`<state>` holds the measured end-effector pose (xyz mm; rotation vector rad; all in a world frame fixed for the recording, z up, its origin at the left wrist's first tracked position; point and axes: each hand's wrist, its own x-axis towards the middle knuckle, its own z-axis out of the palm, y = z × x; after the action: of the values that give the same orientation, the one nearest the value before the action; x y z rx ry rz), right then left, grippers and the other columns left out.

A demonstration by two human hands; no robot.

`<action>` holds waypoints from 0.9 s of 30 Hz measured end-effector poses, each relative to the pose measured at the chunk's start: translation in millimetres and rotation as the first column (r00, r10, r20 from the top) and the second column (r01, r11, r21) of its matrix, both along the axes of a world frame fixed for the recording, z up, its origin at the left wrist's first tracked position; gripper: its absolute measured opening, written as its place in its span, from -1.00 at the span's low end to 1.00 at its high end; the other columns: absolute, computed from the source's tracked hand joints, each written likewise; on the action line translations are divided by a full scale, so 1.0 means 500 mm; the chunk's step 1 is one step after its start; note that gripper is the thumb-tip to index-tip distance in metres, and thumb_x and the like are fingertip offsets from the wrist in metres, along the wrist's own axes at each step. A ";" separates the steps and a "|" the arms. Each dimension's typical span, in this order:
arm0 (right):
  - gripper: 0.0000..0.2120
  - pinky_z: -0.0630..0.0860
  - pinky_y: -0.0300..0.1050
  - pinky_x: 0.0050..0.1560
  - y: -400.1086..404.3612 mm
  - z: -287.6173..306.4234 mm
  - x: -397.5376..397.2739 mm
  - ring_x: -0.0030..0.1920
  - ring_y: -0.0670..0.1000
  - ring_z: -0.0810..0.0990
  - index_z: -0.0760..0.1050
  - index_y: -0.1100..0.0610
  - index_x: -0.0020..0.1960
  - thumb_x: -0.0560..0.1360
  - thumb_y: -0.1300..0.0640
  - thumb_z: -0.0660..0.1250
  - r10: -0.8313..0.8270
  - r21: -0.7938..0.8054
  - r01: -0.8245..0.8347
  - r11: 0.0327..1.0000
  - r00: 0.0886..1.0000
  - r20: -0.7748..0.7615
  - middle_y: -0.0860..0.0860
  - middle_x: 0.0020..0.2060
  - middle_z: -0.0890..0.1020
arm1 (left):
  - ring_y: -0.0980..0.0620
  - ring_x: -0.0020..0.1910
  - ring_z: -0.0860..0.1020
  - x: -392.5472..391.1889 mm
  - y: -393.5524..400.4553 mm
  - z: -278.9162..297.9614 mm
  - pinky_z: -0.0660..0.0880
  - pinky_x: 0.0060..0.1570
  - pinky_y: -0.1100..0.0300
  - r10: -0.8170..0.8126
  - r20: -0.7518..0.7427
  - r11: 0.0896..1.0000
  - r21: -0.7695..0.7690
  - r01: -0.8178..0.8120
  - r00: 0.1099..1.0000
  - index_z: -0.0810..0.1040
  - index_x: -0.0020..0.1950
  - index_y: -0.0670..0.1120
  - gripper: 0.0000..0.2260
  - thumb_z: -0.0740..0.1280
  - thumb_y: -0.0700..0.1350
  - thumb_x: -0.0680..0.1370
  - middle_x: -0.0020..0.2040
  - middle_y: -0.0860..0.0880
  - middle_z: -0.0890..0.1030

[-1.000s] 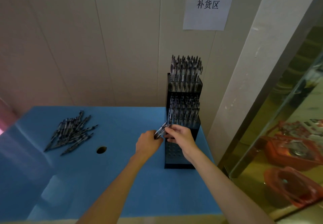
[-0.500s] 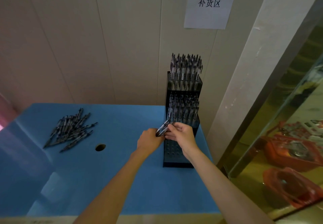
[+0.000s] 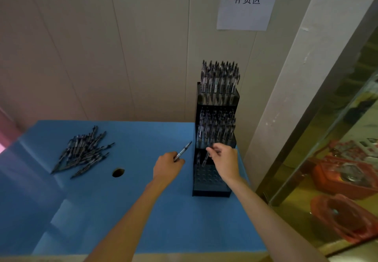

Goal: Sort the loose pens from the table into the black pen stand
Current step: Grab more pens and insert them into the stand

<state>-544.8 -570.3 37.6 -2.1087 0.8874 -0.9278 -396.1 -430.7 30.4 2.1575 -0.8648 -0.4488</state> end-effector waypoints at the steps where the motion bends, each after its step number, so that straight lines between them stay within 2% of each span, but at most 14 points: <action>1: -0.73 0.64 0.08 -0.17 0.001 -0.009 0.004 -0.31 0.00 0.66 0.57 0.24 -0.22 0.55 0.07 0.43 0.005 -0.012 -0.005 1.000 1.000 -0.013 0.06 -0.37 0.65 | 0.03 -0.45 0.26 0.000 0.000 0.000 0.17 -0.39 0.20 0.001 -0.002 1.000 -0.009 -0.001 1.000 0.22 -0.35 -0.05 -0.66 0.34 -0.12 0.51 -0.44 0.02 0.29; 4: -0.65 0.60 0.10 -0.25 0.002 -0.019 0.013 -0.36 0.10 0.62 0.51 0.24 -0.28 0.57 0.02 0.40 0.006 -0.031 -0.007 1.000 0.999 -0.040 0.12 -0.43 0.60 | 0.03 -0.44 0.26 0.003 0.003 -0.001 0.18 -0.39 0.19 0.001 -0.012 1.000 -0.027 -0.002 1.000 0.23 -0.35 -0.05 -0.67 0.34 -0.12 0.51 -0.44 0.02 0.30; 6: -0.62 0.55 -0.02 -0.37 0.007 -0.011 0.011 -0.46 0.06 0.53 0.43 0.21 -0.34 0.56 0.05 0.40 -0.005 -0.082 0.001 0.997 0.998 -0.055 0.06 -0.52 0.51 | 0.03 -0.44 0.26 0.005 0.006 -0.001 0.18 -0.39 0.19 -0.002 -0.014 0.999 -0.036 0.001 1.000 0.23 -0.35 -0.04 -0.67 0.34 -0.13 0.51 -0.44 0.02 0.30; 8: -0.59 0.34 -0.29 -0.47 0.012 0.002 0.006 -0.55 -0.02 0.38 0.34 0.14 -0.39 0.56 0.11 0.41 -0.020 -0.154 0.009 0.988 0.997 -0.068 -0.05 -0.58 0.39 | 0.02 -0.44 0.26 0.009 0.010 -0.001 0.18 -0.39 0.19 -0.004 -0.014 0.999 -0.040 0.004 1.000 0.23 -0.35 -0.05 -0.67 0.34 -0.13 0.51 -0.43 0.01 0.30; 9: -0.58 0.30 -0.32 -0.49 0.011 0.003 0.003 -0.56 -0.05 0.34 0.31 0.10 -0.40 0.55 0.13 0.42 -0.021 -0.179 0.007 0.984 0.997 -0.075 -0.09 -0.59 0.35 | 0.02 -0.44 0.26 0.011 0.012 -0.002 0.18 -0.39 0.18 -0.007 -0.014 0.999 -0.038 0.007 1.000 0.23 -0.35 -0.05 -0.67 0.34 -0.13 0.51 -0.43 0.01 0.30; 11: -0.56 0.32 -0.29 -0.46 0.007 -0.004 0.000 -0.55 -0.01 0.38 0.29 0.07 -0.40 0.55 0.14 0.43 -0.022 -0.175 0.002 0.985 0.994 -0.109 -0.08 -0.58 0.36 | 0.02 -0.44 0.26 0.014 0.014 -0.004 0.19 -0.38 0.16 -0.012 -0.018 0.999 -0.036 0.011 1.000 0.23 -0.34 -0.04 -0.67 0.34 -0.12 0.51 -0.43 0.02 0.30; 14: -0.63 0.48 -0.11 -0.39 0.010 -0.018 0.002 -0.47 0.00 0.51 0.41 0.14 -0.37 0.55 0.11 0.43 -0.006 -0.117 -0.010 0.993 0.991 -0.135 -0.01 -0.53 0.49 | 0.01 -0.43 0.25 0.012 0.013 -0.005 0.19 -0.38 0.15 -0.019 -0.023 0.999 -0.043 0.018 1.000 0.22 -0.33 -0.05 -0.68 0.34 -0.12 0.50 -0.43 0.01 0.30; 16: -0.67 0.48 -0.17 -0.39 0.015 -0.019 0.008 -0.46 -0.03 0.52 0.47 0.16 -0.34 0.55 0.10 0.43 0.009 -0.103 -0.022 0.994 0.992 -0.126 -0.02 -0.52 0.51 | 0.01 -0.43 0.24 0.010 0.012 -0.001 0.19 -0.37 0.14 -0.027 -0.021 0.999 -0.043 0.026 0.999 0.22 -0.33 -0.05 -0.68 0.34 -0.12 0.49 -0.42 0.00 0.29; 18: -0.66 0.35 -0.32 -0.43 0.017 -0.016 0.015 -0.50 -0.10 0.45 0.45 0.12 -0.36 0.55 0.09 0.43 0.024 -0.101 -0.039 0.994 0.990 -0.141 -0.08 -0.54 0.45 | 0.01 -0.42 0.24 0.007 0.011 0.002 0.19 -0.36 0.13 -0.038 -0.019 0.998 -0.045 0.037 0.999 0.22 -0.33 -0.05 -0.69 0.34 -0.12 0.49 -0.42 0.00 0.29; 21: -0.59 0.27 -0.31 -0.45 0.010 -0.029 0.020 -0.53 -0.10 0.37 0.43 0.18 -0.41 0.53 0.08 0.45 0.020 -0.082 -0.044 0.996 0.962 -0.272 -0.05 -0.57 0.41 | 0.01 -0.43 0.23 0.003 0.009 0.007 0.18 -0.37 0.14 -0.040 -0.014 0.997 -0.061 0.040 0.999 0.23 -0.33 -0.05 -0.69 0.33 -0.12 0.49 -0.43 0.00 0.28; 24: -0.57 0.37 -0.19 -0.43 0.007 -0.060 0.012 -0.55 -0.06 0.37 0.46 0.25 -0.41 0.55 0.08 0.43 -0.028 -0.031 0.019 0.999 0.937 -0.348 0.01 -0.57 0.43 | 0.01 -0.43 0.22 0.000 0.011 0.009 0.17 -0.37 0.14 -0.044 -0.010 0.996 -0.073 0.043 0.999 0.22 -0.33 -0.05 -0.69 0.33 -0.13 0.50 -0.43 0.01 0.27; 27: -0.68 0.44 -0.25 -0.42 0.011 -0.073 0.000 -0.51 -0.04 0.52 0.61 0.24 -0.30 0.56 0.07 0.42 -0.038 0.020 0.050 0.999 0.919 -0.393 0.06 -0.49 0.59 | 0.02 -0.43 0.21 -0.004 0.013 0.011 0.17 -0.36 0.13 -0.056 -0.014 0.995 -0.089 0.054 0.998 0.20 -0.34 -0.04 -0.67 0.32 -0.14 0.50 -0.43 0.02 0.25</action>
<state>-545.0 -564.6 0.9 -2.2990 1.1429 -0.5100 -398.3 -424.0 36.1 2.0502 -0.9195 -0.4468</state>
